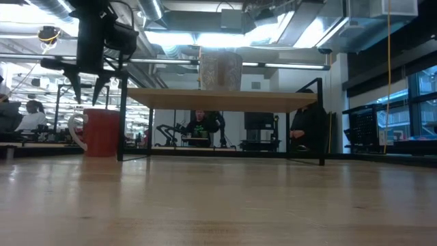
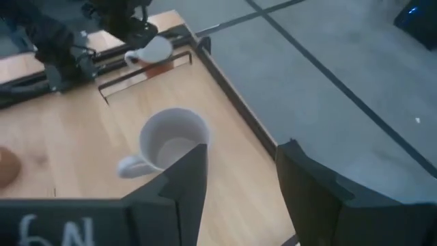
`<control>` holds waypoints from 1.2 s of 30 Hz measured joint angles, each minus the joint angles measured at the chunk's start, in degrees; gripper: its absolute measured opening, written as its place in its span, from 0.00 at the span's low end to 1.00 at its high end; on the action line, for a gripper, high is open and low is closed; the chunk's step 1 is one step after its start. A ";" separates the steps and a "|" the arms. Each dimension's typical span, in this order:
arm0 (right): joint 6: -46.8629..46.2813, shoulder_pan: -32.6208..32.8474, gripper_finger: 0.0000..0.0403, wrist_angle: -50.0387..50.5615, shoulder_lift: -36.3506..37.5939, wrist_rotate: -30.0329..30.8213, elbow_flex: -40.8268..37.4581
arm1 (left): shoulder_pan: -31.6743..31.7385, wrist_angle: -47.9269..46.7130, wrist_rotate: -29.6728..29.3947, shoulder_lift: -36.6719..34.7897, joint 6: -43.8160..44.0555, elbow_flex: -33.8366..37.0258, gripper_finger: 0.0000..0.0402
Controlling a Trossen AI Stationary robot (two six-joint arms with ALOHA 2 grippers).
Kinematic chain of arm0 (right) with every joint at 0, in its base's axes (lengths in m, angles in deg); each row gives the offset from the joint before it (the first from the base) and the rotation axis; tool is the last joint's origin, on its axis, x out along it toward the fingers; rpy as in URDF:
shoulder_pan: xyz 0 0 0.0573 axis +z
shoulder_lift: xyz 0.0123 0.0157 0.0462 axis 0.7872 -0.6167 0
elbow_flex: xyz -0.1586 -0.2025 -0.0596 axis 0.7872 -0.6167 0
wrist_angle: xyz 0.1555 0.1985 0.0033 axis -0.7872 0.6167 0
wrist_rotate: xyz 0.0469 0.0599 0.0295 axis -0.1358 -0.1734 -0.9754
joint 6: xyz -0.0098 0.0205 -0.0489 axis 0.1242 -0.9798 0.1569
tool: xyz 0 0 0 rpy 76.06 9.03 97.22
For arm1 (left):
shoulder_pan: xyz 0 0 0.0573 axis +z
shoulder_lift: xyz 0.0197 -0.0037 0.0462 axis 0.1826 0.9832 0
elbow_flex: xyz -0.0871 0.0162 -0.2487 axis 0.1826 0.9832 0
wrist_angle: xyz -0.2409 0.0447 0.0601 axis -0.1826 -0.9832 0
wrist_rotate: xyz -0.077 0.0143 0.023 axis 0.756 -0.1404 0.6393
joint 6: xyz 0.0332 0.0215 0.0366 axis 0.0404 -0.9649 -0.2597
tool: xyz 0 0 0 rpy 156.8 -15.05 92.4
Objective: Stack small to large cups/mugs on shelf
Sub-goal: Put the red mug on the shelf
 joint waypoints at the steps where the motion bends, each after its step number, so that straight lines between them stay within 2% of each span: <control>1: 0.05 -0.47 0.44 0.00 0.31 -0.19 0.01 | -0.05 0.00 -0.83 -0.02 0.73 0.07 0.32; 9: 1.71 -2.56 0.44 0.20 1.57 -0.27 0.01 | 0.20 0.03 -5.98 0.00 1.28 0.23 0.32; 20: 4.17 -2.79 0.44 0.38 1.56 -1.35 0.01 | 1.36 4.28 -3.91 -0.02 1.37 5.48 0.32; 29: 4.20 -2.79 0.44 0.31 1.56 -1.36 0.01 | 1.39 7.00 -7.28 -0.02 0.89 6.56 0.32; 36: 4.22 -2.79 0.44 0.26 1.56 -1.27 0.01 | 1.39 8.09 -7.31 -0.02 -1.96 6.56 0.30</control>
